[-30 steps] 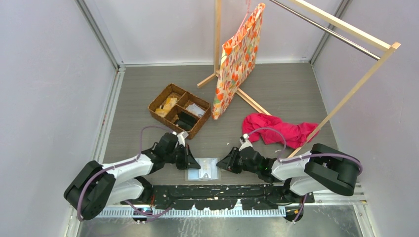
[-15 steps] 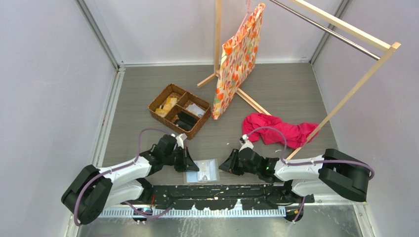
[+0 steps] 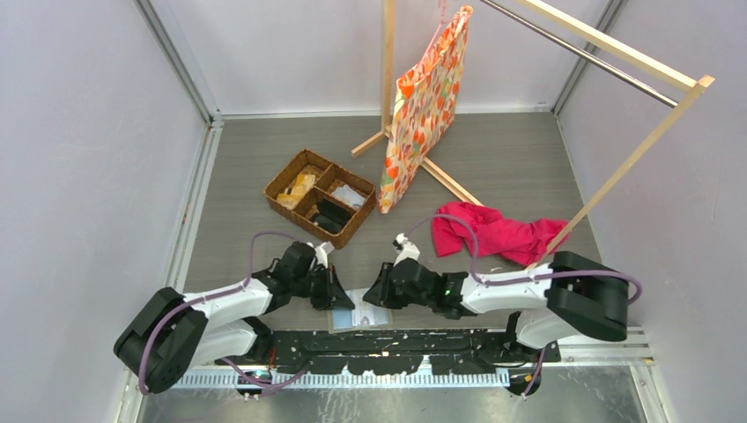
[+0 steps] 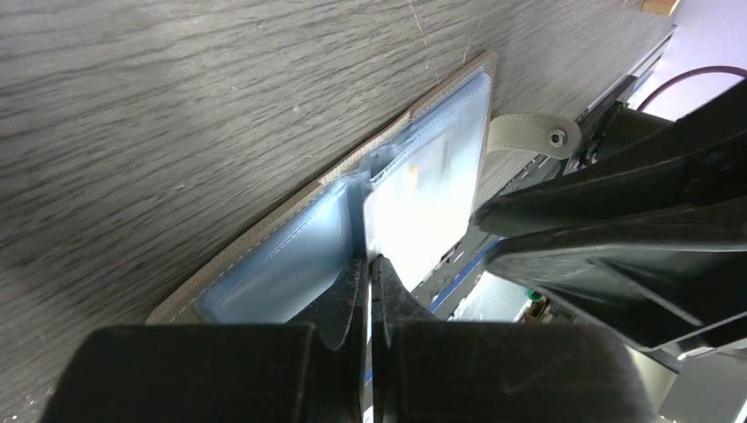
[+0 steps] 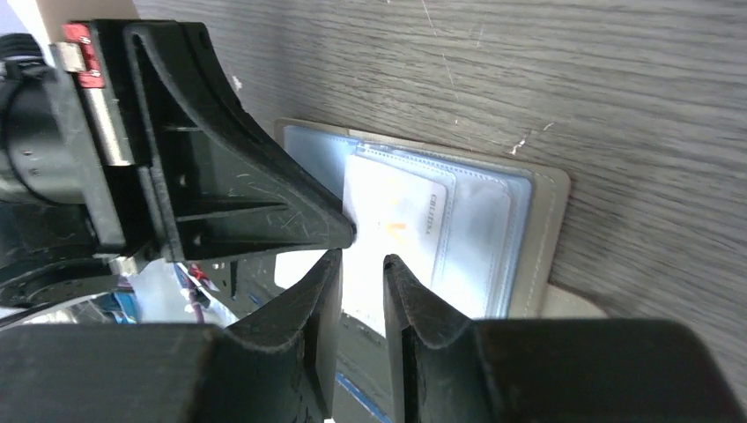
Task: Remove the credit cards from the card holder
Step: Remove the credit card from the card holder.
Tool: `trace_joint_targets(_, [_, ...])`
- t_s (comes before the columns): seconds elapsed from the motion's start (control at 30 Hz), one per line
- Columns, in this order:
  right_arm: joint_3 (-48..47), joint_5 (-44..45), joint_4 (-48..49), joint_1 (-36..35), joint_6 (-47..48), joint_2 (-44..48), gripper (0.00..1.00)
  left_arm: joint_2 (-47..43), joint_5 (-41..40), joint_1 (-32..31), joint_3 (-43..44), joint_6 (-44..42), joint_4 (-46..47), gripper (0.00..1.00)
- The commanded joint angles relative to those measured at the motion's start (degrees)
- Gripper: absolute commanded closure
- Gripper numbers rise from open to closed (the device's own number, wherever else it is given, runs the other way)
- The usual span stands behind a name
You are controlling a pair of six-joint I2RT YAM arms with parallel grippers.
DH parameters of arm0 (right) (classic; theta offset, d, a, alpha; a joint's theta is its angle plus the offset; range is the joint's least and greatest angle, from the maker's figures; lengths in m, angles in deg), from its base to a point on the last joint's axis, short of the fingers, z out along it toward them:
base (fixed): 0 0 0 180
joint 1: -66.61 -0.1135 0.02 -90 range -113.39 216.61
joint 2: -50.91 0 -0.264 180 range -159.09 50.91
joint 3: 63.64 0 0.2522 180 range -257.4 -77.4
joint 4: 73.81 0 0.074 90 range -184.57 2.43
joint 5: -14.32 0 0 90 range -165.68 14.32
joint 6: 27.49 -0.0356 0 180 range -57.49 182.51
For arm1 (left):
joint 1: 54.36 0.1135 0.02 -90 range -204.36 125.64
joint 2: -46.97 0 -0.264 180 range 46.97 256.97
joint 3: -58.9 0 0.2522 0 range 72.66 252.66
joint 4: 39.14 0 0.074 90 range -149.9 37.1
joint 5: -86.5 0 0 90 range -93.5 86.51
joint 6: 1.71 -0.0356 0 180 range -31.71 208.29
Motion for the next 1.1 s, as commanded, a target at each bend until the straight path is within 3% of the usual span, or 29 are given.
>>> trace_joint_targets(0.0, [-3.3, 0.2, 3.3, -0.9, 1.4, -5.3, 0.71, 2.7, 0.0, 0.1, 1.1, -0.5, 1.6, 0.99])
trace_joint_targets(0.33, [1.1, 5.4, 2.1, -1.2, -2.8, -4.7, 0.72, 3.7, -0.3, 0.1, 2.2, -1.0, 2.1, 0.99])
trace_joint_targets(0.63, [5.3, 12.8, -7.4, -1.0, -6.9, 4.4, 0.71, 16.8, 2.4, 0.0, 9.0, -5.0, 6.3, 0.99])
trace_joint_targets(0.8, [5.7, 13.1, -9.8, -1.1, -7.8, 4.1, 0.71, 22.3, 5.4, 0.0, 12.0, -4.8, 8.4, 0.99])
trace_joint_targets(1.07, [6.7, 14.1, -14.6, -1.0, -12.9, 1.0, 0.75, 18.1, 1.3, 0.0, 13.0, -6.0, -0.9, 0.99])
